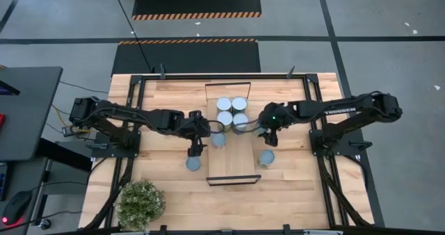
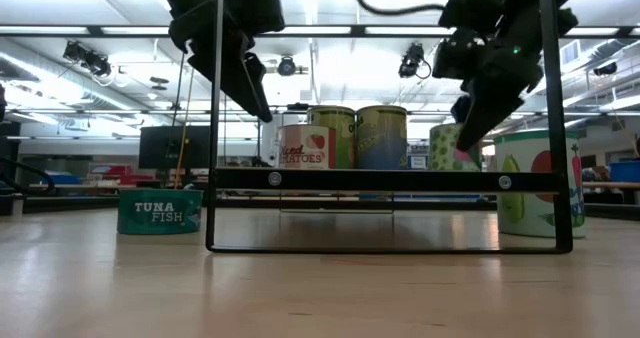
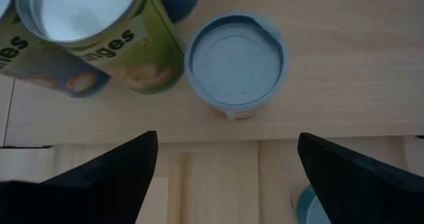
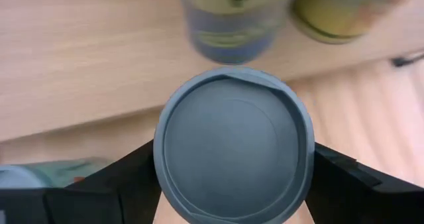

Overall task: Pick and place cans onto a shelf
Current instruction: Put the canned green peas on the shelf

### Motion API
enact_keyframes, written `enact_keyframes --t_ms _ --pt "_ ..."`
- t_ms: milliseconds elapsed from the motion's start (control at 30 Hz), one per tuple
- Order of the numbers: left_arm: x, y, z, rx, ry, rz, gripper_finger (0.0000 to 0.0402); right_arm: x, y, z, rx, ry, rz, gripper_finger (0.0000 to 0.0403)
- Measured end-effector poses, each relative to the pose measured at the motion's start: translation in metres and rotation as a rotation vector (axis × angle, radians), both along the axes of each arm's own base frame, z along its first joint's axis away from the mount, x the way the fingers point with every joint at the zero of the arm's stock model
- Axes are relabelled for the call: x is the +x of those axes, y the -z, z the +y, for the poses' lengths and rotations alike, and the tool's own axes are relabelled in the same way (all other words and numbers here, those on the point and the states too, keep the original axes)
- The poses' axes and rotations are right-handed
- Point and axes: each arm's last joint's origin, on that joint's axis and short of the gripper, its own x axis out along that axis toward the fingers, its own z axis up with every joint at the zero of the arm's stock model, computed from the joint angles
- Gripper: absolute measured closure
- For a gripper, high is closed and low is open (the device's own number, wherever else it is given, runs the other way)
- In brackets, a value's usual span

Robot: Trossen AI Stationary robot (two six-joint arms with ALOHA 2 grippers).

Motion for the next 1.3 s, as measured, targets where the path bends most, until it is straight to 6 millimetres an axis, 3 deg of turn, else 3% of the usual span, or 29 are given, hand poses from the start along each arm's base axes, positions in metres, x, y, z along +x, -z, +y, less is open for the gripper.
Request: enact_keyframes --t_ms 300,433,600,867,1033,1300 --pt "0.001 -0.001 0.005 -0.015 -0.012 -0.015 0.0031 0.019 -0.008 0.032 0.004 -0.081 -0.091 0.0099" --pt "0.002 -0.001 0.005 -0.04 -0.023 -0.02 0.0031 0.032 -0.018 0.04 -0.026 -0.104 -0.107 0.0099" --pt "0.002 -0.001 0.005 -0.065 -0.035 -0.021 0.0031 0.053 -0.016 0.05 -0.049 -0.148 -0.08 0.0099" --pt "0.008 0.012 -0.006 -0.088 -0.045 0.016 0.0031 0.069 0.002 0.057 -0.088 -0.164 -0.005 0.0094" --pt "0.013 0.022 -0.006 -0.042 -0.069 0.033 0.0031 0.073 0.009 0.057 -0.093 -0.161 0.013 0.0069" --pt "0.017 0.023 -0.003 0.027 -0.088 0.003 0.0031 0.071 0.001 0.057 -0.1 -0.134 0.015 0.004"
